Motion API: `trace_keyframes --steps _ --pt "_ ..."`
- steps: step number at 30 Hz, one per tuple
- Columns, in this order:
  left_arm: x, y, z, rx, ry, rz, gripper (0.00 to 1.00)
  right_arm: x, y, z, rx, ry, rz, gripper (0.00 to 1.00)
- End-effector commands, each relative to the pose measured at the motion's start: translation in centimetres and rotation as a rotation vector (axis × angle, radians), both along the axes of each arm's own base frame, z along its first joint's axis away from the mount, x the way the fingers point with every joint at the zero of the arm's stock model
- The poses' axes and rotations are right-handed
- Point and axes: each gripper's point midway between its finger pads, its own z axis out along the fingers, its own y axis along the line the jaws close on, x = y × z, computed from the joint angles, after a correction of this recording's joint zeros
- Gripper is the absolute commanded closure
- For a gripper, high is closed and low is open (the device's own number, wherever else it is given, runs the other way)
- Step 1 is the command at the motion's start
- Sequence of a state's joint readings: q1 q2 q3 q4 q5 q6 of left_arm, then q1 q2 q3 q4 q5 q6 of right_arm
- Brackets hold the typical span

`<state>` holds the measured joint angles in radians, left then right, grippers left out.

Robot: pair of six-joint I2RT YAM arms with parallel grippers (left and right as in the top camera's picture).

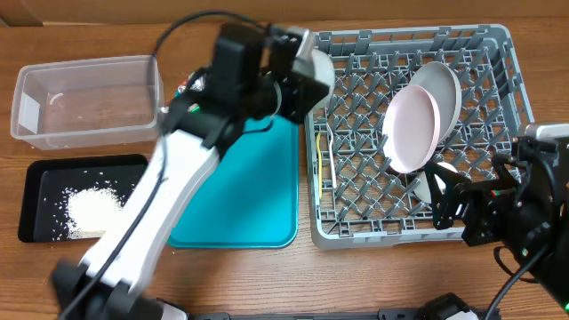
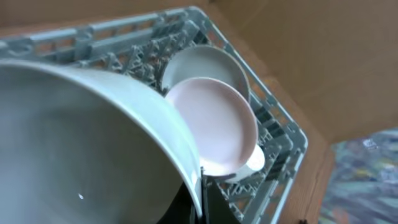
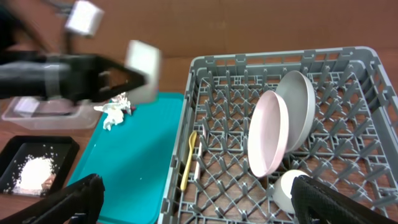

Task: Sort waste into correct bins and load items into the dishwasher rack
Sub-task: 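Carry the grey bowl to the rack and set it in with the left gripper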

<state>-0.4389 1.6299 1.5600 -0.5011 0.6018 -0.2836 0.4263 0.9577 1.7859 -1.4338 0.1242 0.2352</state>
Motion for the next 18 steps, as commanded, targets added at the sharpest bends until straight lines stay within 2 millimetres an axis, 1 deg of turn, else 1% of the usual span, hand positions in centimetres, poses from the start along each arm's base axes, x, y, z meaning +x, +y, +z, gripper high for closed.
trace_keyframes --steps 1,2,4,7,8,9,11,15,18 --pt "1.8 -3.1 -0.9 -0.207 0.083 -0.162 0.96 -0.1 -0.1 0.3 0.003 -0.013 -0.006 0.0" --pt "3.0 -4.3 -1.2 -0.286 0.09 -0.205 0.96 -0.1 -0.2 0.3 0.003 -0.013 -0.007 0.0" --pt "4.2 -5.3 -1.5 -0.342 0.084 -0.224 0.96 -0.1 -0.2 0.3 0.003 -0.013 -0.007 0.0" --pt "4.8 -6.9 -2.2 -0.393 0.081 -0.247 0.96 -0.1 -0.2 0.3 0.003 -0.013 -0.007 0.0" --pt "5.1 -7.5 -3.1 -0.401 0.095 -0.251 0.96 -0.1 -0.2 0.3 0.003 -0.013 -0.006 0.0" --pt "5.3 -8.0 -4.8 -0.395 0.125 -0.252 0.96 -0.1 -0.2 0.3 0.003 -0.013 -0.007 0.0" --pt "5.5 -8.3 -6.4 -0.39 0.159 -0.26 0.96 -0.1 -0.2 0.3 0.003 -0.013 -0.007 0.0" --pt "5.4 -9.3 -8.3 -0.443 0.196 -0.328 0.96 -0.1 -0.2 0.3 0.003 -0.013 -0.007 0.0" --pt "5.8 -9.6 -10.5 -0.455 0.256 -0.326 0.96 -0.1 -0.2 0.3 0.003 -0.013 -0.006 0.0"
